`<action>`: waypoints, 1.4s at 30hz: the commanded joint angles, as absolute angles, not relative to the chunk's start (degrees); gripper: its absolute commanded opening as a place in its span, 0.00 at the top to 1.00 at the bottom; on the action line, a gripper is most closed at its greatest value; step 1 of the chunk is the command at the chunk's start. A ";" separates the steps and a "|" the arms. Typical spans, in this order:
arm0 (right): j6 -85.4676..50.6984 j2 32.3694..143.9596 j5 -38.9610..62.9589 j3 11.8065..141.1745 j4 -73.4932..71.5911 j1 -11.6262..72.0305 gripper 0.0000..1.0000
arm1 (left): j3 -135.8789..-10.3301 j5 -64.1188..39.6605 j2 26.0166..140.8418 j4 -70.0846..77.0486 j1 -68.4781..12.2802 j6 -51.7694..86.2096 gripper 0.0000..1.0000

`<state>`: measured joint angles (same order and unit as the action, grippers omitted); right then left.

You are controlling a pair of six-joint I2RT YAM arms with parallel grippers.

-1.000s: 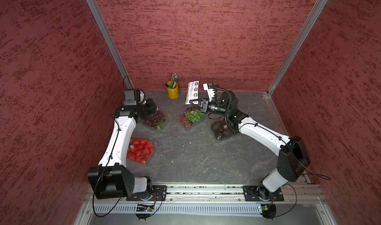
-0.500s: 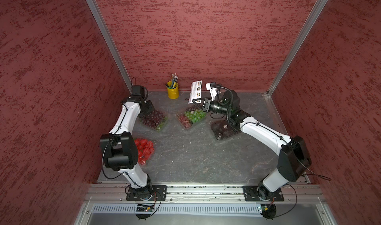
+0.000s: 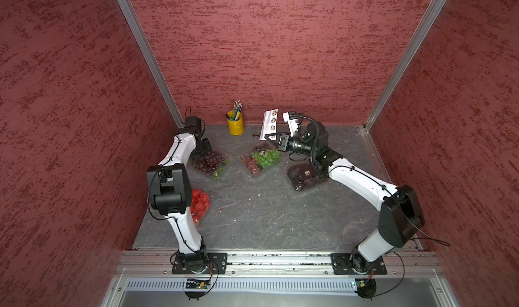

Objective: Label fruit boxes
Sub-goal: Stick the label on the fruit box.

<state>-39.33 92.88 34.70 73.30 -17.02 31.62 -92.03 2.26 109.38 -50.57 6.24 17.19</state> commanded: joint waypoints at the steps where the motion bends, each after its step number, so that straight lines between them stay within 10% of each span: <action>1: -38.67 92.37 34.41 74.22 -17.22 31.11 1.00 | -93.56 3.43 110.04 -51.38 5.95 16.52 1.00; 33: -40.36 93.04 35.51 73.63 -18.28 30.89 1.00 | -95.51 1.84 112.80 -52.65 2.96 15.72 1.00; 42: -40.34 92.78 35.29 73.21 -18.28 30.94 1.00 | -95.89 0.59 113.91 -53.09 3.31 15.69 0.83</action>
<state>-40.10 92.90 34.92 73.30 -17.10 31.22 -94.72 1.54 112.84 -52.16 3.46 16.25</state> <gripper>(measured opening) 0.044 0.166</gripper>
